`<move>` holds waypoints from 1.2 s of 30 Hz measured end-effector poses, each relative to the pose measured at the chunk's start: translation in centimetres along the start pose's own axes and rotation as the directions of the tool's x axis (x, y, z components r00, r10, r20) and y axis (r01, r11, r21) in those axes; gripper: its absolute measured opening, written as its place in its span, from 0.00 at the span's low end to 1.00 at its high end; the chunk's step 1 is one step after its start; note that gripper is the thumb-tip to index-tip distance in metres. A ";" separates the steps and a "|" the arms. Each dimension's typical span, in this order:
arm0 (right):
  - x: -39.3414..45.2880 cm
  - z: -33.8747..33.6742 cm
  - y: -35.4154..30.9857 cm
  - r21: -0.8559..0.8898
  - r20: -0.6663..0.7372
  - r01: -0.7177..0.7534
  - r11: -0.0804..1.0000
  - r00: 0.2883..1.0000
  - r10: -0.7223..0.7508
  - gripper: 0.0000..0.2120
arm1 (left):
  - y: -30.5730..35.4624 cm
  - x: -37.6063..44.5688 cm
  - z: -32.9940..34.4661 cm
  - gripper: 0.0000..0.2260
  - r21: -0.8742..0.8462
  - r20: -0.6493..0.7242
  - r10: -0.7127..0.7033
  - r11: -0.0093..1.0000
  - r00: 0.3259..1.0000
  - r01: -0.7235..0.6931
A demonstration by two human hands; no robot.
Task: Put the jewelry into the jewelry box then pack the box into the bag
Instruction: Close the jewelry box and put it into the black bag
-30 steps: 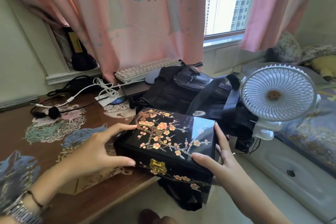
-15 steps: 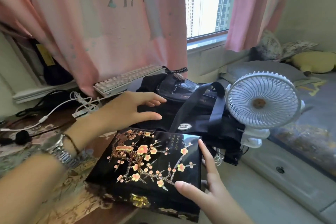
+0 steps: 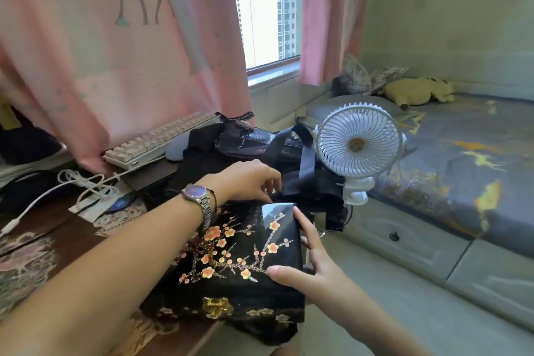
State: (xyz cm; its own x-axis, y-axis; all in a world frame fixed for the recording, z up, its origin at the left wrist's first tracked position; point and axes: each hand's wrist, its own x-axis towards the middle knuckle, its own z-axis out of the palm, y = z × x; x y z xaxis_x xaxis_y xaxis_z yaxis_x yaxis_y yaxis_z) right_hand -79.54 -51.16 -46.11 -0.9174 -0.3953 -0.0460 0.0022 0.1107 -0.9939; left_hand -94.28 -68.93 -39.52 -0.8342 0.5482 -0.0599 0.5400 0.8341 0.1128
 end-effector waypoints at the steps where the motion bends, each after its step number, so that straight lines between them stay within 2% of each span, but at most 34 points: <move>1: 0.0 0.1 0.0 -0.001 -0.007 -0.004 1.000 1.000 0.004 0.43 | -0.1 0.1 0.1 0.11 0.012 -0.024 -0.005 1.000 1.000 0.005; 5: 0.0 0.0 0.1 -0.013 -0.009 -0.015 1.000 1.000 0.014 0.44 | -0.6 0.4 0.5 0.12 0.024 -0.078 -0.039 0.999 0.996 0.041; 12: 0.3 -0.1 0.6 -0.004 0.002 0.009 1.000 1.000 -0.009 0.45 | -1.5 -0.4 0.6 0.14 -0.157 -0.106 -0.047 0.987 0.993 0.030; 15: 0.3 -0.1 0.8 -0.004 -0.003 0.015 1.000 1.000 -0.015 0.45 | -1.7 -0.7 0.3 0.11 -0.261 -0.156 -0.020 0.965 0.988 -0.022; 17: 0.4 0.0 0.8 0.001 0.001 0.013 1.000 1.000 -0.013 0.45 | -1.9 -0.7 0.1 0.08 -0.246 -0.230 0.014 0.966 0.973 -0.073; 20: 0.6 -0.1 0.8 0.005 -0.005 -0.010 1.000 1.000 0.010 0.50 | -2.2 -0.7 -0.2 0.10 -0.165 -0.300 0.072 0.978 0.951 -0.126; 22: 0.6 -0.5 0.9 0.059 -0.009 -0.071 0.996 0.997 0.071 0.58 | -2.4 -0.7 -0.3 0.11 -0.140 -0.301 0.082 0.982 0.950 -0.129; 24: 0.6 -0.8 0.8 0.124 0.019 -0.131 0.984 0.991 0.130 0.61 | -2.6 -0.8 -0.4 0.13 -0.134 -0.291 0.076 0.984 0.954 -0.119; 30: 0.6 -0.9 1.2 0.129 0.075 -0.073 0.989 0.995 0.063 0.55 | -3.0 -1.5 -0.8 0.27 -0.129 -0.161 0.083 0.986 0.983 -0.105; 36: 0.5 -1.3 0.7 0.114 0.105 -0.131 0.985 0.987 0.119 0.54 | -3.2 -1.5 -1.8 0.30 -0.100 -0.178 0.098 0.988 0.979 -0.117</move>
State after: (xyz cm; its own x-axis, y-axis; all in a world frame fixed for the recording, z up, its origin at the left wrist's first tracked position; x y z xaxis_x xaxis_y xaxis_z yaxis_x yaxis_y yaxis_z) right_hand -80.51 -50.14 -46.67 -0.8636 -0.4729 -0.1747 0.1677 0.0574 -0.9842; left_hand -94.94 -72.57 -37.98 -0.7841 0.6071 0.1288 0.6196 0.7541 0.2176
